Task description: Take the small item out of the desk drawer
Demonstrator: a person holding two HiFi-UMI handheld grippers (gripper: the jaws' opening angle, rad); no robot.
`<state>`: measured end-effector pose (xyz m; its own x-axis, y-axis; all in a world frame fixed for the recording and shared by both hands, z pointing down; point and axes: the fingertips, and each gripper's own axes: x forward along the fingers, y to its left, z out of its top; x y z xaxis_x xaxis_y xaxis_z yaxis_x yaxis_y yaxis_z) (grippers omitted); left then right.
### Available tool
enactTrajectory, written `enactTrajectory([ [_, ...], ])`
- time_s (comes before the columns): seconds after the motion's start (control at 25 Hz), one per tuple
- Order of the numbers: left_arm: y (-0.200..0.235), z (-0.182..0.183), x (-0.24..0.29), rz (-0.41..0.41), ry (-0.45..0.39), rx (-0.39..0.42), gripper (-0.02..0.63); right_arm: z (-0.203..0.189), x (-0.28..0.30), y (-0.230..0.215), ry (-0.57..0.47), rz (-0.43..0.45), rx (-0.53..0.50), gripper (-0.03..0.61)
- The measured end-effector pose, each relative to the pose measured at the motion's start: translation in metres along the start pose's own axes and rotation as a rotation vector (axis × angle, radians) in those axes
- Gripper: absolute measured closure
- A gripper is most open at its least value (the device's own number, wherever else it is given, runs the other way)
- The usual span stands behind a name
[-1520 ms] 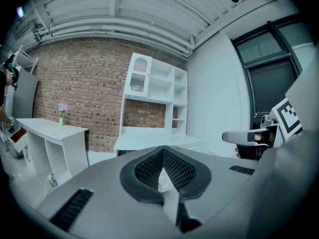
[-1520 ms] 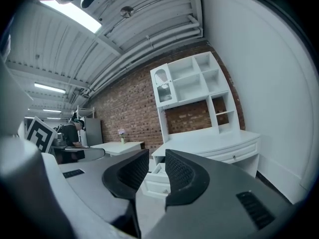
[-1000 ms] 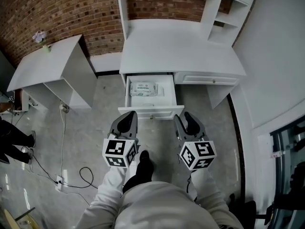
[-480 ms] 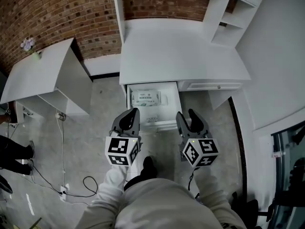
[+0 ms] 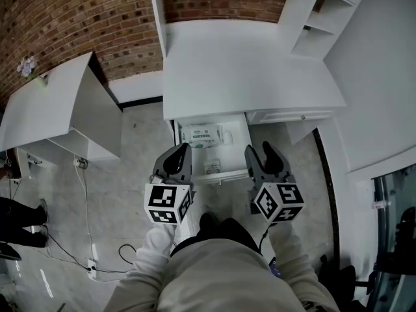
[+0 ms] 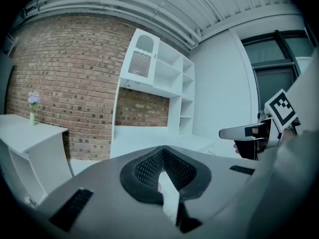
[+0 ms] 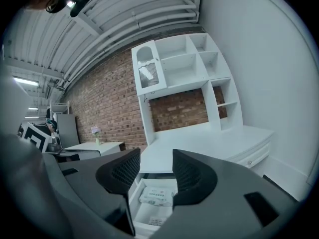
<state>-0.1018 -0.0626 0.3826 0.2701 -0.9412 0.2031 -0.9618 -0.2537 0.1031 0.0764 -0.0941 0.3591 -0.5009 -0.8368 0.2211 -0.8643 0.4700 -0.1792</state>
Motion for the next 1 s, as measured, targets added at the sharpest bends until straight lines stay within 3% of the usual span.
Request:
enactTrajectory([
  [1.0, 0.063, -0.002, 0.078, 0.086, 0.041, -0.024, 0.597, 0.022, 0.114, -0.040, 0.001, 0.014, 0.037, 0.353],
])
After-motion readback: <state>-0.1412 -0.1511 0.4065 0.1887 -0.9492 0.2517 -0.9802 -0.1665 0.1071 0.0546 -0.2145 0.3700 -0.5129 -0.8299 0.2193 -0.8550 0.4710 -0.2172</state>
